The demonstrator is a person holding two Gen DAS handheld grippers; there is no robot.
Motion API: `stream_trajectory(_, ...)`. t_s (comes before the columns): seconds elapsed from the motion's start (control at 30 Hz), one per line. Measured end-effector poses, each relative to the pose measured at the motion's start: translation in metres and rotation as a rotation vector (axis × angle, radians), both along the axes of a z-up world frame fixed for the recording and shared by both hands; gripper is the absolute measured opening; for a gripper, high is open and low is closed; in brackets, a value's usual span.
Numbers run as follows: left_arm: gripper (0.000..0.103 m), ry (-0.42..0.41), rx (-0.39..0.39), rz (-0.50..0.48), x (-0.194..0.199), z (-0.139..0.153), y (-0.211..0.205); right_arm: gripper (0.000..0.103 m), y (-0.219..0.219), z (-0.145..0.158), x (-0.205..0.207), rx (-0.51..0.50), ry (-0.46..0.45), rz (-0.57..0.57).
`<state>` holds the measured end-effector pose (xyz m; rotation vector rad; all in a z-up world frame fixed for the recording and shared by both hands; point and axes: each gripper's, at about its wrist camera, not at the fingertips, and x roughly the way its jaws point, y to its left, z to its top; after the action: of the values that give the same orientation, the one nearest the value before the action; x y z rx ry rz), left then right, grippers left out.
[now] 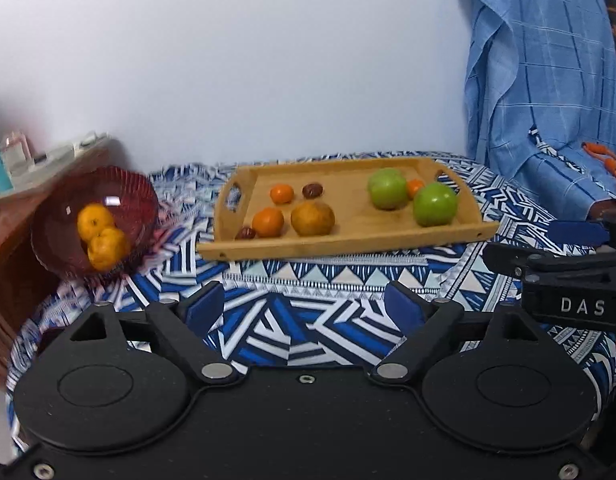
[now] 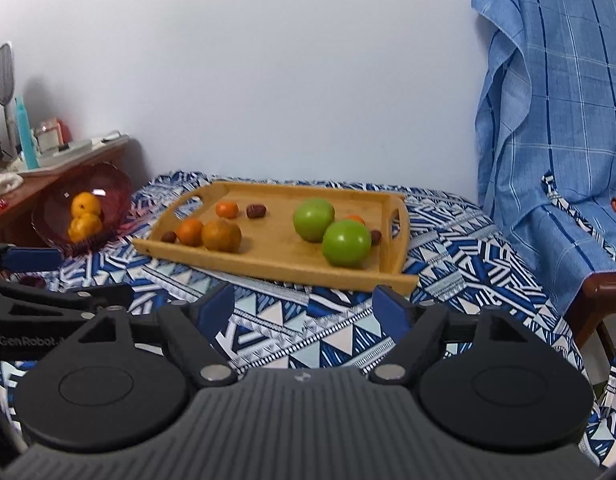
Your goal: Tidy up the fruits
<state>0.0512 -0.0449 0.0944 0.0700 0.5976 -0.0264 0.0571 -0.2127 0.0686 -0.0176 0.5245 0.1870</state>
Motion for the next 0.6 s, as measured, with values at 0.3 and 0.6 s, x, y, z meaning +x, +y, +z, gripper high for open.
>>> stream_trajectory(0.3, 0.093, 0.04, -0.009, 0.055, 0.031, -0.032, 0.011, 0.089, 0.004, -0.027, 0.018, -0.042, 0.018, -0.017)
stream_trajectory(0.6, 0.095, 0.065, 0.022, 0.07, 0.073, -0.058, 0.015, 0.089, 0.008, -0.048, 0.053, -0.068, 0.02, -0.065)
